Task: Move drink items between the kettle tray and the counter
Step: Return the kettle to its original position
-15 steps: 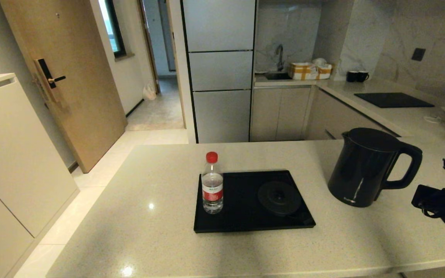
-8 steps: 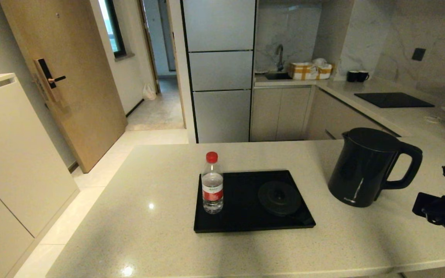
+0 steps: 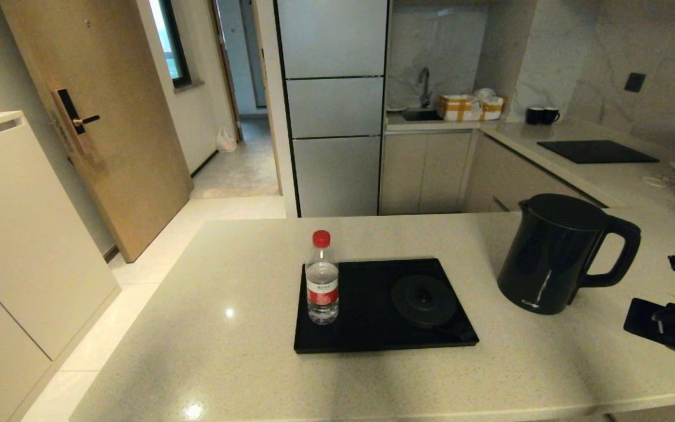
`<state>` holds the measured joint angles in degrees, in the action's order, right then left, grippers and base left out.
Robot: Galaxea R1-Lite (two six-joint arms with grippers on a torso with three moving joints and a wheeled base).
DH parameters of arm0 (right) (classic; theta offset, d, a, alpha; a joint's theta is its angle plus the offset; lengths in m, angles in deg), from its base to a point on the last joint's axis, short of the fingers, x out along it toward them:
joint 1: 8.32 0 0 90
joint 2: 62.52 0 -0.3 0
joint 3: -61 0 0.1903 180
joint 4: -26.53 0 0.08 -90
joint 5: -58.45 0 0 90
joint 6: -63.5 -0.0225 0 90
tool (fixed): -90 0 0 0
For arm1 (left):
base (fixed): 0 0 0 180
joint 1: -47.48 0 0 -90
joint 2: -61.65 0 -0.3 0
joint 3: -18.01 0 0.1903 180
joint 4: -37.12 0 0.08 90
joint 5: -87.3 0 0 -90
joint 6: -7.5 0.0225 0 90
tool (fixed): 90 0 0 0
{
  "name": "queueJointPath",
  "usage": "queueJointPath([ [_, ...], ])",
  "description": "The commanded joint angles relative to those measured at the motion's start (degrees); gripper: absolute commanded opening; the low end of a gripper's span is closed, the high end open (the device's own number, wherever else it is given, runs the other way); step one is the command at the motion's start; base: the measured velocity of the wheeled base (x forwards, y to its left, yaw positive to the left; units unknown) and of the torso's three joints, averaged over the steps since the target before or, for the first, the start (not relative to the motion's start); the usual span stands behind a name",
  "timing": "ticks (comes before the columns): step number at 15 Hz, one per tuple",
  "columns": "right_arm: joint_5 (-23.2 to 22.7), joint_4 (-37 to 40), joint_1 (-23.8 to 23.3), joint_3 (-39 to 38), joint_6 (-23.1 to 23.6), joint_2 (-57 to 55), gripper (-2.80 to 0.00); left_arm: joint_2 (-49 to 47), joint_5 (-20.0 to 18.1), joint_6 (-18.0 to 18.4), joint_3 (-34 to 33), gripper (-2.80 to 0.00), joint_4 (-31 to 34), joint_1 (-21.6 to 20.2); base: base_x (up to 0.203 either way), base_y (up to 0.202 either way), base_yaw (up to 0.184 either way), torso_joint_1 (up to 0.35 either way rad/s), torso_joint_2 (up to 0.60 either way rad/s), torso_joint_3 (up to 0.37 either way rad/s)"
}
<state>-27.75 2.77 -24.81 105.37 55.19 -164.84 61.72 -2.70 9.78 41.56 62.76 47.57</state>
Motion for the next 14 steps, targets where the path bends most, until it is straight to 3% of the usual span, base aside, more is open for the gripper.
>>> queueJointPath([
  [1,-0.02,-0.58,-0.29,0.68,-1.71,1.60,0.00,-0.07,0.00,0.01,-0.01,-2.80,0.01,-0.01,0.000,0.000,0.000,0.000,0.00,0.000],
  [10,0.63,-2.58,-0.30,0.86,-2.67,1.23,0.00,-0.07,0.00,0.01,-0.01,-2.80,0.01,-0.01,0.000,0.000,0.000,0.000,0.00,0.000],
  [14,3.72,-17.04,-1.47,0.28,-2.67,-5.79,0.00,-0.07,0.00,0.01,-0.01,-2.80,0.01,-0.01,0.000,0.000,0.000,0.000,0.00,0.000],
])
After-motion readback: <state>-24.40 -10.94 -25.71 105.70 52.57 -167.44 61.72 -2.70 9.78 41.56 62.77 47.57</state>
